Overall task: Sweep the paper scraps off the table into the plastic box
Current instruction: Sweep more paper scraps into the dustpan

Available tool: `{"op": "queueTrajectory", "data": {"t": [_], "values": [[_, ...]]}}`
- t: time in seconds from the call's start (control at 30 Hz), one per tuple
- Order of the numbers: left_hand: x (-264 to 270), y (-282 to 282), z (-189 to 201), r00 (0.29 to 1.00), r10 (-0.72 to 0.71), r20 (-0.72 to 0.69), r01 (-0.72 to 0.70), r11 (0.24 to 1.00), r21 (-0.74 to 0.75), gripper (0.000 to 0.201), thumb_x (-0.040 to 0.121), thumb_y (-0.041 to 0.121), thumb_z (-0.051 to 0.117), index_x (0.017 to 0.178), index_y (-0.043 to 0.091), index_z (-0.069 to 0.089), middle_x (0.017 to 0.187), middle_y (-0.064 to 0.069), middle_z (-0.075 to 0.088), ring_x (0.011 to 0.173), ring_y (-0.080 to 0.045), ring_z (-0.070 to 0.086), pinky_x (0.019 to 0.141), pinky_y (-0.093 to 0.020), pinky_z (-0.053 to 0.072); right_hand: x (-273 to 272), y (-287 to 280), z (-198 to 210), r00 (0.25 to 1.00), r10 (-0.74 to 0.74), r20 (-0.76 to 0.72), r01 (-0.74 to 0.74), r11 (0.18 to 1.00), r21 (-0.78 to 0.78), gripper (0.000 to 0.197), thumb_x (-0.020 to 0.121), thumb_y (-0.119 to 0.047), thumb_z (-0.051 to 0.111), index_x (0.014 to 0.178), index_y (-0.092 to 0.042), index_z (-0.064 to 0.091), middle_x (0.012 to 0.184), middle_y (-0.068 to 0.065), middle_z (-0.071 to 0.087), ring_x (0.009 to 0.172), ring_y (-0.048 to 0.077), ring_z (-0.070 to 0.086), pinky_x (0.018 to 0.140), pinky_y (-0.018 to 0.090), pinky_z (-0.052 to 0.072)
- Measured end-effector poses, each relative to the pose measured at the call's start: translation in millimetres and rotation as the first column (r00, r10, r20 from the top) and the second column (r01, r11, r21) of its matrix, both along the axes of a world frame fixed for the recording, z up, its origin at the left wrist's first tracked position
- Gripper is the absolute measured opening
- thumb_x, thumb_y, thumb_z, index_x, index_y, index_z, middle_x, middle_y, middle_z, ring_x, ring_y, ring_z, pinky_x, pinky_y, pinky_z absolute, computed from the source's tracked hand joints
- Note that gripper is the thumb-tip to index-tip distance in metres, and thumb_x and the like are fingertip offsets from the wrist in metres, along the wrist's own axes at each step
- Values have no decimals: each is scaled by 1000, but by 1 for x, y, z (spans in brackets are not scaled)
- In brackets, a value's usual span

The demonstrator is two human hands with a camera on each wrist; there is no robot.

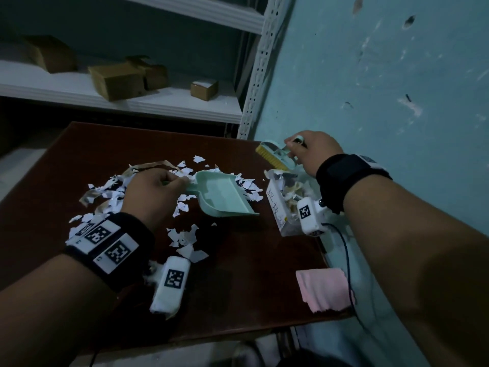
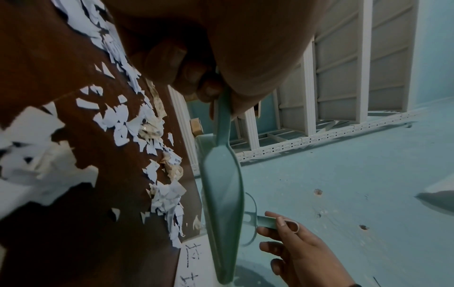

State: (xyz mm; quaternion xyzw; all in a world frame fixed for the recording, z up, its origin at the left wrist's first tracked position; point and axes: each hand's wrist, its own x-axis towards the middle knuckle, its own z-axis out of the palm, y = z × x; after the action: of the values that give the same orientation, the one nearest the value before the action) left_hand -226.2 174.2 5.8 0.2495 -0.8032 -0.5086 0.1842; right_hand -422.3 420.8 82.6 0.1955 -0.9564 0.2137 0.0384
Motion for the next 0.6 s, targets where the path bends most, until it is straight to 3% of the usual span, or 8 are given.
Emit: {"op": "queueTrajectory", "data": {"t": [0.1,0.23,0.3,0.37,0.43,0.6], "values": [[6,-2,-2,1000,2,-22,-2,1000,18,28,99,34,66,83,12,74,74,-14,68,54,-20,54,42,-23,42,6,-4,-2,996,20,83,-3,981,-194,23,106,-33,56,116,-21,72,94,-2,77,82,20,72,66,29,51],[9,-6,-5,999,26,-44,-23,998,56,29,98,35,66,85,11,75,73,-13,67,57,-20,52,54,-27,41,9,-13,0,999,-10,42,23,950,-312,24,105,-31,56,116,-17,72,92,1,78,71,15,70,56,24,45],[9,-10,-4,998,46,-49,-41,995,91,30,98,35,66,84,11,75,75,-14,68,58,-20,52,55,-28,41,9,-16,1,1000,-23,17,27,953,-301,25,105,-31,56,117,-17,72,92,0,78,72,17,71,60,29,50],[10,-12,-3,996,63,-59,-56,991,119,31,98,36,66,82,11,75,70,-13,64,54,-19,49,52,-27,38,8,-19,3,999,-27,-21,22,972,-235,26,105,-34,56,117,-18,73,90,-3,77,80,22,73,75,37,58],[12,-16,-4,994,87,-66,-78,988,135,31,98,36,66,81,10,74,68,-13,63,52,-18,49,51,-25,38,8,-23,4,999,-13,-49,7,993,-114,28,105,-38,54,115,-19,72,92,-2,77,86,25,73,88,44,59],[16,-21,-8,993,100,-57,-89,982,164,31,98,36,65,81,12,74,79,-21,70,57,-22,53,58,-32,45,20,-33,5,994,35,-102,-29,998,61,30,104,-41,50,110,-20,71,96,0,77,87,25,71,86,42,57]]}}
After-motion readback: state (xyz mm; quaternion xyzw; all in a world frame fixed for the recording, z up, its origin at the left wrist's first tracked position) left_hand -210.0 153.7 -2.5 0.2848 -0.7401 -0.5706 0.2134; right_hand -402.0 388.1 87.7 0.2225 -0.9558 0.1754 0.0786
